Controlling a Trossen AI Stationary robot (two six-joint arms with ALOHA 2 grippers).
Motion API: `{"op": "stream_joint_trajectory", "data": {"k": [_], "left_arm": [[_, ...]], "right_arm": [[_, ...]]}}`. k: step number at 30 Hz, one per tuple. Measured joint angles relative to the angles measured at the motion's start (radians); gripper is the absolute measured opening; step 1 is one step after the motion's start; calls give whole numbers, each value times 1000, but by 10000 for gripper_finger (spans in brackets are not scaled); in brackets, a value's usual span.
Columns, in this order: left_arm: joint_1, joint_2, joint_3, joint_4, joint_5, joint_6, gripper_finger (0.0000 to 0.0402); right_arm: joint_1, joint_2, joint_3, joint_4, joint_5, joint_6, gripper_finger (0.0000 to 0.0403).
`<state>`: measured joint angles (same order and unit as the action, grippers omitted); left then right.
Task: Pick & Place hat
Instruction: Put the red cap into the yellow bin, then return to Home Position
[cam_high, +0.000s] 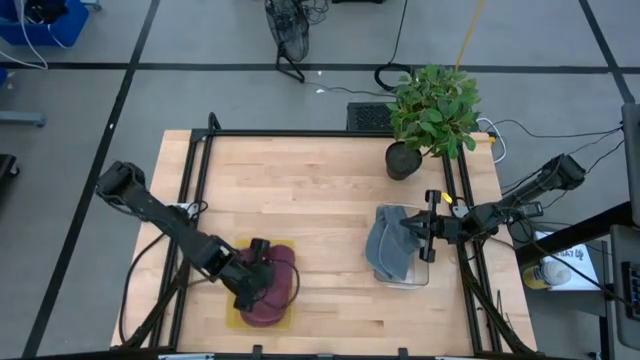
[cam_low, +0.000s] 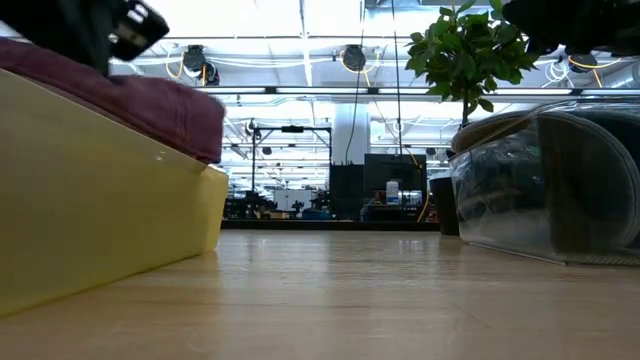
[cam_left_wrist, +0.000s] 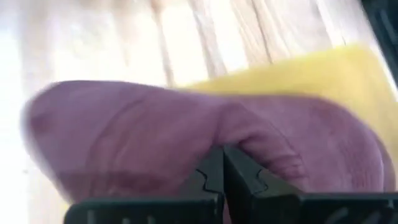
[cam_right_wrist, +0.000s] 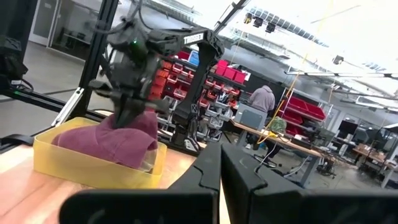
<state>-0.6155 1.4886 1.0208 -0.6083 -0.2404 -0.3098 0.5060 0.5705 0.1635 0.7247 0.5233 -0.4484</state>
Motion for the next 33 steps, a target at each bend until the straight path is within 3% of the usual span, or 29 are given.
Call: {"op": "stream_joint_trajectory", "data": {"k": [8, 16, 20, 25, 33], "left_arm": [[-10, -121, 2, -43, -126, 46, 21], [-95, -254, 2, -105, -330, 245, 8], [-99, -362, -5, -121, -326, 275, 4], [-65, -498, -46, -115, -322, 358, 7], [-4, -760, -303, 172, -303, 537, 3]], "right_arm": [[0, 0, 0, -24, 0, 43, 0], [-34, -35, 0, -78, 0, 119, 0], [-97, -110, 0, -196, -20, 193, 0], [-201, -208, 0, -326, -201, 297, 0], [-268, -285, 0, -401, -266, 329, 0]]}}
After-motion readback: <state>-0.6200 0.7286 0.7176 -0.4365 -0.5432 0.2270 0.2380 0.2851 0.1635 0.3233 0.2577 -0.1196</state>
